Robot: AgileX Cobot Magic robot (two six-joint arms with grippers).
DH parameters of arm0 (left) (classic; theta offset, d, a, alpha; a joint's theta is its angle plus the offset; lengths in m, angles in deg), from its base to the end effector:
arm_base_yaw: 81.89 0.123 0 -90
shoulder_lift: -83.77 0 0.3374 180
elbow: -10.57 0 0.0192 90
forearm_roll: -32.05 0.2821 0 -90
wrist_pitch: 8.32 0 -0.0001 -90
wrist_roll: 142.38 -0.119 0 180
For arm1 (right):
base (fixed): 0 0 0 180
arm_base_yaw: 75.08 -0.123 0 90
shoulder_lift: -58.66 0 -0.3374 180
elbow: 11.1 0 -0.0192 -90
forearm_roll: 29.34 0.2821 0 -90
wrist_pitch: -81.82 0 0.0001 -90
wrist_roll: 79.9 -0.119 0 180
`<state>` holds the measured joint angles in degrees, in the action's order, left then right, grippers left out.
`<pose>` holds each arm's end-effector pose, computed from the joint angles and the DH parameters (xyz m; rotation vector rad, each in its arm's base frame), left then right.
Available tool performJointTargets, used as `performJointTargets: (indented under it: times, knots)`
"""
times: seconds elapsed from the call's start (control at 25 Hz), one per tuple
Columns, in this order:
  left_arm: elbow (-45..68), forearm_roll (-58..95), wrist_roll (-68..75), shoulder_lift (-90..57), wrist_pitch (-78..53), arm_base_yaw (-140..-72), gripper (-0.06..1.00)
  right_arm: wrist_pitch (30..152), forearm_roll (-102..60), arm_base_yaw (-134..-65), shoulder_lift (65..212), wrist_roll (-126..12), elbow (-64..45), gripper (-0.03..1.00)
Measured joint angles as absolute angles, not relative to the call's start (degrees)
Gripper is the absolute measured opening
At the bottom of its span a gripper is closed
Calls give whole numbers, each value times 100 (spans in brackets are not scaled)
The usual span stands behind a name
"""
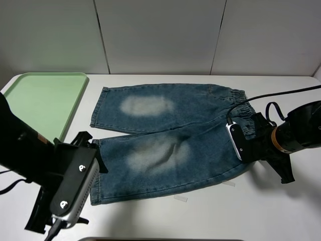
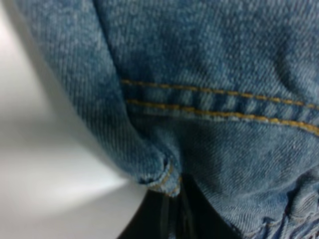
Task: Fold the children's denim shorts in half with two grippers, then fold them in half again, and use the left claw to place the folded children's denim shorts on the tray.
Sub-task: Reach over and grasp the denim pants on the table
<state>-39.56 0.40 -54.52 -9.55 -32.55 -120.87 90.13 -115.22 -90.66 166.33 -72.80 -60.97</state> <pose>0.1637 -0.1655 0.1597 2.1418 1.6664 -0.1792 0.2664 0.0564 0.0818 -2.3215 1.7206 -0.5121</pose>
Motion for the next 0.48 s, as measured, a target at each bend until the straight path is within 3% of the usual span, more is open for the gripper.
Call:
performJointTargets:
  times: [0.16, 0.48]
  knots:
    - [-3962, -60, -5258, -955, -3072, -12748, 87, 8951, -11540, -9066, 16633, -7280, -6084, -3]
    - [-3966, 659, -3671, -719, -2811, -12849, 87, 8704, -11388, -9066, 16633, -7365, -6048, -3]
